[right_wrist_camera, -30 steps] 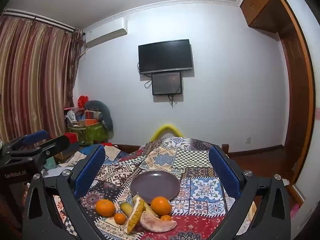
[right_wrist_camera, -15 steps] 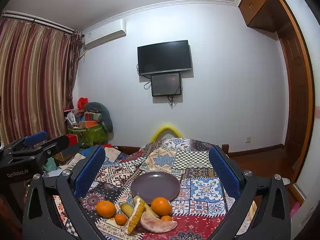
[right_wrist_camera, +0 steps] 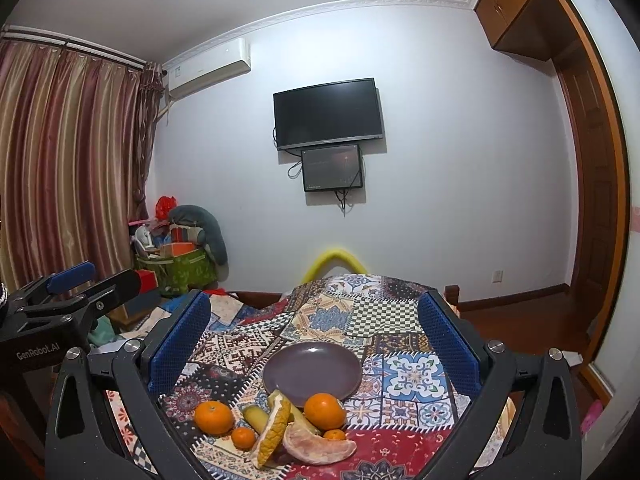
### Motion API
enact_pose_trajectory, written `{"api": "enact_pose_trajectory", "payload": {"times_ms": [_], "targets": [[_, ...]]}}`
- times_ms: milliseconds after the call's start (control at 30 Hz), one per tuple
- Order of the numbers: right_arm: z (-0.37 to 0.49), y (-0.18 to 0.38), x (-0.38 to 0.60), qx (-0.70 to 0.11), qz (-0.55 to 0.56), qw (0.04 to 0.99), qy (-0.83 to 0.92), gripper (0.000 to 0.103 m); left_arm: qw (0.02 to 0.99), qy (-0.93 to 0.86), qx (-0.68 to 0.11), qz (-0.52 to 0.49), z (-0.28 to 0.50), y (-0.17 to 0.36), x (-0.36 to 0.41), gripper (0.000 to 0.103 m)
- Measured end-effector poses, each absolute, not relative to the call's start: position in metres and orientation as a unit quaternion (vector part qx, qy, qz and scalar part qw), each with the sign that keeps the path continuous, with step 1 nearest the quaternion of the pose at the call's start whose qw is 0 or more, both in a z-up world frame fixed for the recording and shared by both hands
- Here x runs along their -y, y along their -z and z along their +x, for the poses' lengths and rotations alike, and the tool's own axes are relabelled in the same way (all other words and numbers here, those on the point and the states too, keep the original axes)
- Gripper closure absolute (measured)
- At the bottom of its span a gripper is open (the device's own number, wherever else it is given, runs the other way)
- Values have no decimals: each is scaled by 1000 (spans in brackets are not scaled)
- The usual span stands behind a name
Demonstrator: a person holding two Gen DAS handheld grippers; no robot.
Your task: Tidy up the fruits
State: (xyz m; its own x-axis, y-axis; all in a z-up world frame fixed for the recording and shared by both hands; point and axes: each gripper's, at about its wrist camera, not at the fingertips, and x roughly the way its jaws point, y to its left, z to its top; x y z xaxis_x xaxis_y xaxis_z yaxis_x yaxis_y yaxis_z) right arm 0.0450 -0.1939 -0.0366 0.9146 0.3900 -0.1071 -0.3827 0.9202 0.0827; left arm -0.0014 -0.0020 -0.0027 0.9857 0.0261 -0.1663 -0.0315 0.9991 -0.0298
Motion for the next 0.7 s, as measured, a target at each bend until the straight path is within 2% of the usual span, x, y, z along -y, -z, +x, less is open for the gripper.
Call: {"api": "enact_pose_trajectory", "payload": {"times_ms": [700], "targets": [[45, 41, 195, -66, 32, 978, -196, 0, 996, -20, -83, -7, -1, 4, 6, 0]]}}
